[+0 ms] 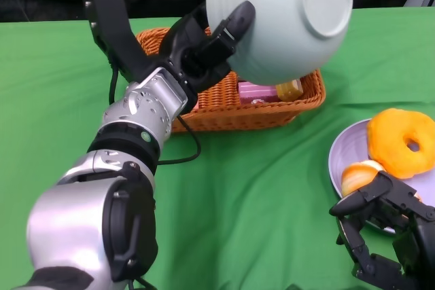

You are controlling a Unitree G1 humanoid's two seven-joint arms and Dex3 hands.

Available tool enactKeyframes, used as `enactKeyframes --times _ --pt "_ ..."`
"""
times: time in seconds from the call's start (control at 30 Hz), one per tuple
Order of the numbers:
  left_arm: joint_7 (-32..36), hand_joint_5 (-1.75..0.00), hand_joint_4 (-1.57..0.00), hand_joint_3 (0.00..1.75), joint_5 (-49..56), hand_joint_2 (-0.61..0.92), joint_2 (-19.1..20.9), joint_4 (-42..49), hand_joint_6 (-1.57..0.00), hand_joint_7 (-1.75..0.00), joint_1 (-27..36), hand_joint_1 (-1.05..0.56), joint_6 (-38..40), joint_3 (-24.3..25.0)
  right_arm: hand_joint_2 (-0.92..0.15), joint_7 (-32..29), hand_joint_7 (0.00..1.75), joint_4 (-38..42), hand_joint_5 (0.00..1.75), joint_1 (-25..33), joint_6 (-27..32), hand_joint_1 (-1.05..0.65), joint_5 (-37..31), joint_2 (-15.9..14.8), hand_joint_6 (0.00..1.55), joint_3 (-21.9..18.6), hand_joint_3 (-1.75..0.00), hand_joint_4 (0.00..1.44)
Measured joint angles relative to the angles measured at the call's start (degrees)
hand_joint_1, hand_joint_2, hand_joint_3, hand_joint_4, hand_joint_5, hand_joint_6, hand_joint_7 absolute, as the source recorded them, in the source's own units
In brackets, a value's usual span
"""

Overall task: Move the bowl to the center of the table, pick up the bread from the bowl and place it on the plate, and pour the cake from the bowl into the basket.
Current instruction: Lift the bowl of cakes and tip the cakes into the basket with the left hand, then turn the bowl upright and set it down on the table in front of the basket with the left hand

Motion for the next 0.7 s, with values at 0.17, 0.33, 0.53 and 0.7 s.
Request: enactKeyframes --times 0.17,0.33,0.53,0.7 --pt "0.28 -1.75 -0.83 1.3 -2.01 0.51 0.43 0.13 -0.61 -1.75 -1.02 -0.15 2.8 2.75 -0.62 0.26 1.38 0.08 1.64 0.01 -0.03 -0.17 0.08 -0.02 0.66 -0.12 -0.87 0.69" --pt "0.28 -1.75 -0.83 1.29 -3.65 0.49 0.76 0.14 -0.64 -1.75 -1.25 -0.15 5.65 4.74 -0.62 0.28 1.39 0.09 1.64 0.0 -0.04 -0.17 0.05 -0.02 0.66 -0.16 -0.87 0.69" --pt "1.58 -1.75 -0.85 1.32 -6.37 0.47 0.97 0.15 -0.69 -1.75 -1.4 -0.18 9.56 7.15 -0.62 0.27 1.38 0.23 1.63 0.0 -0.1 -0.17 -0.02 -0.03 0.66 -0.24 -0.87 0.7" --pt "1.56 -1.75 -0.85 1.33 -6.51 0.46 1.05 0.14 -0.68 -1.75 -1.4 -0.18 10.13 7.01 -0.62 0.27 1.38 0.23 1.63 0.02 -0.1 -0.17 0.0 -0.03 0.66 -0.22 -0.88 0.69"
